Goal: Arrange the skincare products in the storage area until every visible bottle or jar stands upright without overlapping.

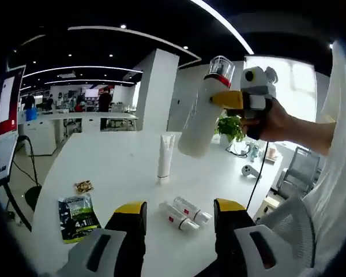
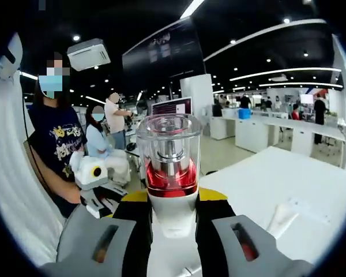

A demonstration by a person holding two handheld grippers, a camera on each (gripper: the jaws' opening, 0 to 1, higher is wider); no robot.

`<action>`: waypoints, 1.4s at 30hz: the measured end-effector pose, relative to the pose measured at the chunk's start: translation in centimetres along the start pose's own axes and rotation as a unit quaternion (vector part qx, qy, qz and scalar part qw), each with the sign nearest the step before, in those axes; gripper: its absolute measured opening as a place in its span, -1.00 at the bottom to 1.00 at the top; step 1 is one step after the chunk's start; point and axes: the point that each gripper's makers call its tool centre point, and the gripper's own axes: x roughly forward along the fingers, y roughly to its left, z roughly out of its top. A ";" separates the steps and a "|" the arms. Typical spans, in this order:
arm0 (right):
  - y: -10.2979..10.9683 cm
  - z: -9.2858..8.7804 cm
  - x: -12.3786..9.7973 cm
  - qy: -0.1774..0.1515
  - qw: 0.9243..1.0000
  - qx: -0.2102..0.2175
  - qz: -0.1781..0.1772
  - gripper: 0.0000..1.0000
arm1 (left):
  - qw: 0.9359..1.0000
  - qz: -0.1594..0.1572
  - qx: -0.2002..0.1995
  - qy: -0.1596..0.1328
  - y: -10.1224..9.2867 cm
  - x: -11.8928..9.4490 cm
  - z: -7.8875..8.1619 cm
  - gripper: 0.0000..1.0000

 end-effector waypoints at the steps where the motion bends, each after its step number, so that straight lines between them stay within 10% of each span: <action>1: 0.5 -0.2 0.0 0.002 1.000 -0.005 0.014 -0.51 | 1.000 -0.008 -0.007 -0.008 -0.3 0.1 0.5 -0.04; 11: 5.3 -2.3 0.0 0.042 0.986 -0.017 0.158 -0.51 | 0.995 -0.097 -0.006 -0.023 -3.0 0.9 2.8 0.10; 20: 7.9 -2.5 -0.4 0.050 0.969 -0.009 0.241 -0.50 | 0.973 -0.230 0.023 0.015 -8.5 1.3 2.8 -0.09; 34: 9.5 -1.6 -0.5 0.040 0.955 0.005 0.295 -0.50 | 0.966 -0.251 0.050 0.029 -9.2 0.7 3.4 -0.38; 42: 7.7 -0.9 0.8 0.019 0.971 0.051 0.233 -0.45 | 0.981 -0.189 0.042 0.001 -7.4 1.3 4.6 -0.42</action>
